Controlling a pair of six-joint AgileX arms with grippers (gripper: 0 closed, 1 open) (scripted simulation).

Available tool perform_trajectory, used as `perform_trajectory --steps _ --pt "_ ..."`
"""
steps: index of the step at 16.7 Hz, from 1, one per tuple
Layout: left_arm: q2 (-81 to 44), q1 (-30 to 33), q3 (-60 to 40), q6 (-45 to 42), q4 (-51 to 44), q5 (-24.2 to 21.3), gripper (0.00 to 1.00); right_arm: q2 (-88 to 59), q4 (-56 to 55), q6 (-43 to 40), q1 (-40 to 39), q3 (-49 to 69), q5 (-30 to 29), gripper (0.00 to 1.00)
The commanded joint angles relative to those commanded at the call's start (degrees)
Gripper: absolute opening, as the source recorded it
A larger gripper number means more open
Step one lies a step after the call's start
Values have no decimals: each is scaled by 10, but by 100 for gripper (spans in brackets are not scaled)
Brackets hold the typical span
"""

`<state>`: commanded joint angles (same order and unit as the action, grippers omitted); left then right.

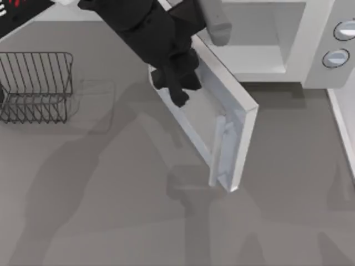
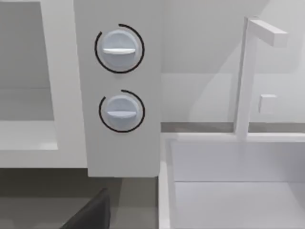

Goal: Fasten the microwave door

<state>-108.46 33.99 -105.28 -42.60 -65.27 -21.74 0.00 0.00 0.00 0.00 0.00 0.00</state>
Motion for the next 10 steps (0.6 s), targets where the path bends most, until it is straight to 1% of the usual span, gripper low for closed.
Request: perform_trajectory --steps 10 --pt "-18 19 -26 20 2 6 0 0 0 0 0 0 0 100"
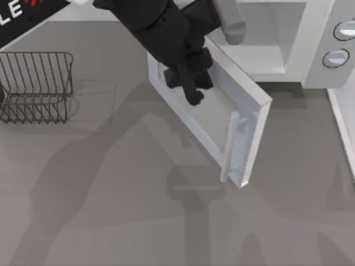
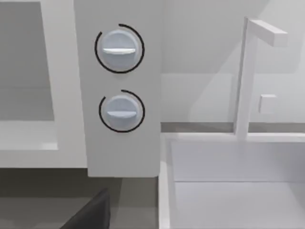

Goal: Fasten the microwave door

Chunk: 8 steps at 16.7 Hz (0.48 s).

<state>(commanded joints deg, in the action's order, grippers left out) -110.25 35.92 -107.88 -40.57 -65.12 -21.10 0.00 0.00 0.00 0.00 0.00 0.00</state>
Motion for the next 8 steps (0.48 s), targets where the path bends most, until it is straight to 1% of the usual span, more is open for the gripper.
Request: perform_trajectory --steps 5,8 --pt "-15 14 -20 14 0 6 0 0 0 0 0 0 0 100" --pt "-12 11 -17 14 0 5 0 0 0 0 0 0 0 100"
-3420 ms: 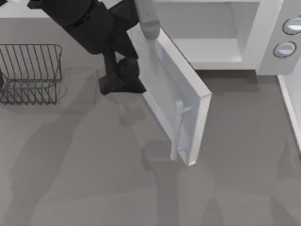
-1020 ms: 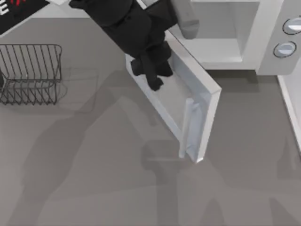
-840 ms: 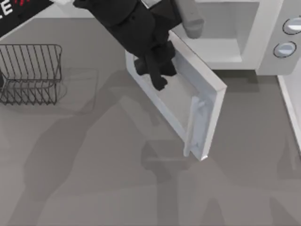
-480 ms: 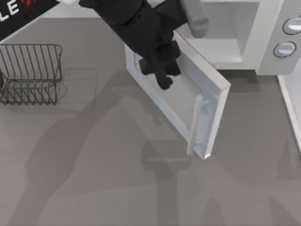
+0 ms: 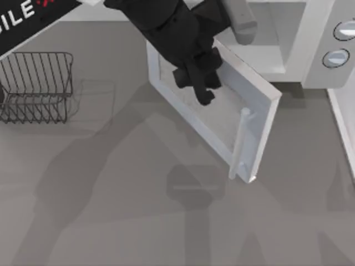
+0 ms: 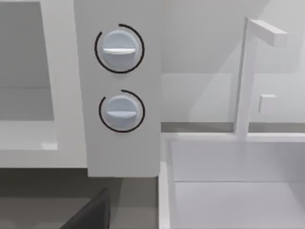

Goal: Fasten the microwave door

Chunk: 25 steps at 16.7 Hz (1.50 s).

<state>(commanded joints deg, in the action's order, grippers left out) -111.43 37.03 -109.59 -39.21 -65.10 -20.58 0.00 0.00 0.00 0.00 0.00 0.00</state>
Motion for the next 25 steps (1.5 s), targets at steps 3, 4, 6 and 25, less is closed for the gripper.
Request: perform_trajectory --steps 3,4,6,25 --pt "-9 5 1 3 -9 -2 0 0 0 0 0 0 0 100" --pt "-15 7 2 5 -14 -3 0 0 0 0 0 0 0 100" --pt "-28 13 2 13 -26 -3 0 0 0 0 0 0 0 100" --pt "-37 56 -46 18 -43 -6 0 0 0 0 0 0 0 100"
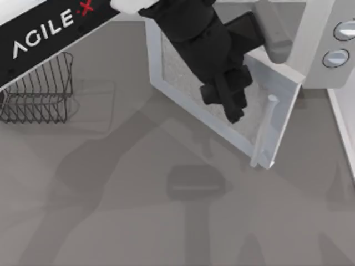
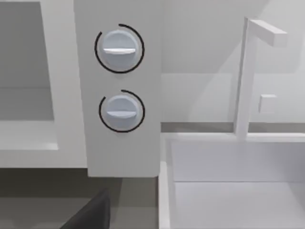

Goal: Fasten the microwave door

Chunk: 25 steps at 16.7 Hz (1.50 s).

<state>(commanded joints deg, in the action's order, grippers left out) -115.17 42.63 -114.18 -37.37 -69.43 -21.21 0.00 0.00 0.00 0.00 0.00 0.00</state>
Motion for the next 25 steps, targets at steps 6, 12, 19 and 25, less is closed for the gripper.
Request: perform_trajectory --steps 6,12,19,25 --pt "-21 -12 -33 22 23 21 0 0 0 0 0 0 0 100" --pt "-21 -9 -36 24 30 22 0 0 0 0 0 0 0 100" --pt "-61 12 -56 41 -4 18 0 0 0 0 0 0 0 100" --pt "-57 11 -90 43 19 30 0 0 0 0 0 0 0 100"
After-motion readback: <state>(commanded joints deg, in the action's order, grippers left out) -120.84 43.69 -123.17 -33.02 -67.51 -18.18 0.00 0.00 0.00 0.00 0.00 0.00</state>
